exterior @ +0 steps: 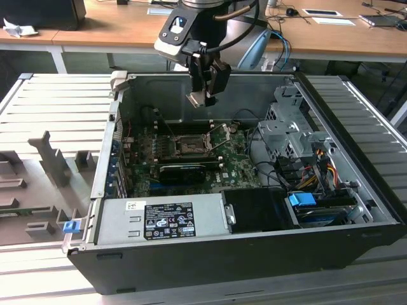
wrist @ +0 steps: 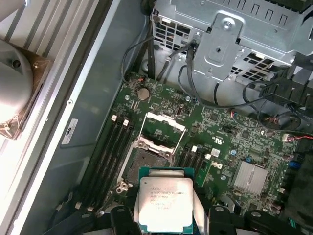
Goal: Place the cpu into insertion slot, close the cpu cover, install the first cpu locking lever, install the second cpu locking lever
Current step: 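Place the cpu into insertion slot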
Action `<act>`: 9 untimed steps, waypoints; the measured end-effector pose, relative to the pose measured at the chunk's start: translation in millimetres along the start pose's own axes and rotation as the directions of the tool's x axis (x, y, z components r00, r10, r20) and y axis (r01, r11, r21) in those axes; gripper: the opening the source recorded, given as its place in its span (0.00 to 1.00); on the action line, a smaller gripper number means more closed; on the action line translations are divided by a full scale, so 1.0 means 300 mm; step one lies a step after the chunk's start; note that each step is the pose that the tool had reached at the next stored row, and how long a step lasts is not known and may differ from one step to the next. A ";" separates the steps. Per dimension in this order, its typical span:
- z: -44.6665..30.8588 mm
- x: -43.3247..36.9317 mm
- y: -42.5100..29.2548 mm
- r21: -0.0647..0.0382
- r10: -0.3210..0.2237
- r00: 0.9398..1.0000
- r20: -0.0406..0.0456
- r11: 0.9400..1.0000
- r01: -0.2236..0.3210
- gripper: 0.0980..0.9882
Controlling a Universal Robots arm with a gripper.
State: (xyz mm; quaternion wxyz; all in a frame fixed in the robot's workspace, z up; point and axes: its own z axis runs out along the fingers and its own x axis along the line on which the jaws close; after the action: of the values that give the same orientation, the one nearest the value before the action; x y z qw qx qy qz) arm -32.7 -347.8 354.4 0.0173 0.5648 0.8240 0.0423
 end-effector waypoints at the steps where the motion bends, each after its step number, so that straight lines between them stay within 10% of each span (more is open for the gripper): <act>1: 0.000 0.000 0.000 0.000 0.007 1.000 0.001 1.000 -0.007 0.48; 9: 0.005 0.000 0.000 -0.002 0.066 0.998 0.006 0.998 -0.066 0.48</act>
State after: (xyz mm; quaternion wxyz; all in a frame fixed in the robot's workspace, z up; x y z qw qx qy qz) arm -32.7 -347.8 352.9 0.0187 0.5919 0.8047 0.0418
